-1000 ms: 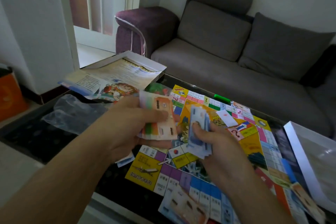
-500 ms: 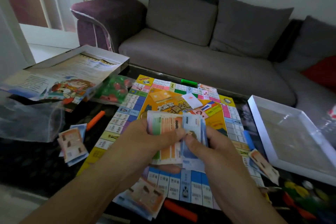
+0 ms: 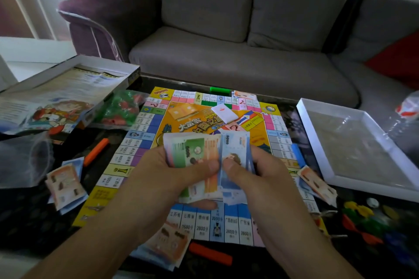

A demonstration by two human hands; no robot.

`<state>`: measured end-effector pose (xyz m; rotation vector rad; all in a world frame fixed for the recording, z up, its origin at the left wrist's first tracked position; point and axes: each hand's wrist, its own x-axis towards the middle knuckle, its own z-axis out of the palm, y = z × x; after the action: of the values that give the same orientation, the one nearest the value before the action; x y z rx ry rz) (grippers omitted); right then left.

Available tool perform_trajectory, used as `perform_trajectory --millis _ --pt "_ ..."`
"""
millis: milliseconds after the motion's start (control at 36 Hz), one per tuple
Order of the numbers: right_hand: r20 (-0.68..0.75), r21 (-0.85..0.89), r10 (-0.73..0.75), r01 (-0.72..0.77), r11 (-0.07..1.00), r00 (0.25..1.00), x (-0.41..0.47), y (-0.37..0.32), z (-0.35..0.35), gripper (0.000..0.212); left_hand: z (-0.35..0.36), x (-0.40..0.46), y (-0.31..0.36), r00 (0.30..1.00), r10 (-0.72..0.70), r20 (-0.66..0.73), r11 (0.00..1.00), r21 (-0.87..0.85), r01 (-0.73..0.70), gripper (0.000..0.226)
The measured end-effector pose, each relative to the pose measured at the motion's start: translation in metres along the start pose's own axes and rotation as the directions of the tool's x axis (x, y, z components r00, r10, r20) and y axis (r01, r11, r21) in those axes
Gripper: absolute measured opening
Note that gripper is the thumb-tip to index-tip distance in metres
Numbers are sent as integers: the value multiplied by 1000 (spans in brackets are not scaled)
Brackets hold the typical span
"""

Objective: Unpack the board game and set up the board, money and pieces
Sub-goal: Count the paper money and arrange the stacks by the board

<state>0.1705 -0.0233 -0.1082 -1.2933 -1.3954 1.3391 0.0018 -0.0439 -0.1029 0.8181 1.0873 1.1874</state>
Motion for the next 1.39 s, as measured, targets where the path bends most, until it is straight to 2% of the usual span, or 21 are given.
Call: perform_trajectory --millis 111,250,528,667,750,861,917,972,1028,1083,1278,1333,1389 --pt "-80 19 14 -13 1000 997 4 4 -4 21 0 -4 5 998 -56 40 993 -98 59 24" --pt "-49 56 28 -25 998 998 4 -1 -6 31 -6 -3 3 1000 -20 16 999 -29 20 21" --pt "-15 -28 -35 35 999 999 -2 -1 1 23 -13 -1 -1 999 -4 -33 1000 12 5 17" --pt "6 -62 -19 19 998 1000 -4 0 5 25 -13 -2 1 997 -64 33 998 0 64 16" --pt "-16 -74 -30 29 997 999 -2 -1 3 24 -16 -2 8 990 -133 39 988 -72 136 24" --pt "-55 -91 -48 43 995 997 -1 -3 -5 26 -28 2 20 990 -125 -71 992 -33 123 19" --pt "-3 -173 -48 47 984 999 -1 -1 -6 22 -41 6 23 982 -66 -177 996 48 75 20" --pt "117 -298 -19 54 953 993 -3 3 0 18 -52 9 28 969 -16 -248 994 104 43 22" --pt "254 -411 41 69 909 966 -6 8 14 17 -60 8 33 957 1 -289 995 95 27 23" --pt "334 -517 98 95 851 938 -9 15 31 19 -65 7 36 954 10 -301 997 74 12 21" --pt "458 -676 105 270 686 883 -6 31 72 7 -65 5 34 963 11 -271 999 41 0 16" --pt "471 -727 101 321 607 876 -8 35 80 3 -66 5 35 967 12 -256 999 44 -1 18" --pt "484 -771 69 388 504 872 -9 41 85 15 -68 5 35 968 23 -250 999 39 -13 19"
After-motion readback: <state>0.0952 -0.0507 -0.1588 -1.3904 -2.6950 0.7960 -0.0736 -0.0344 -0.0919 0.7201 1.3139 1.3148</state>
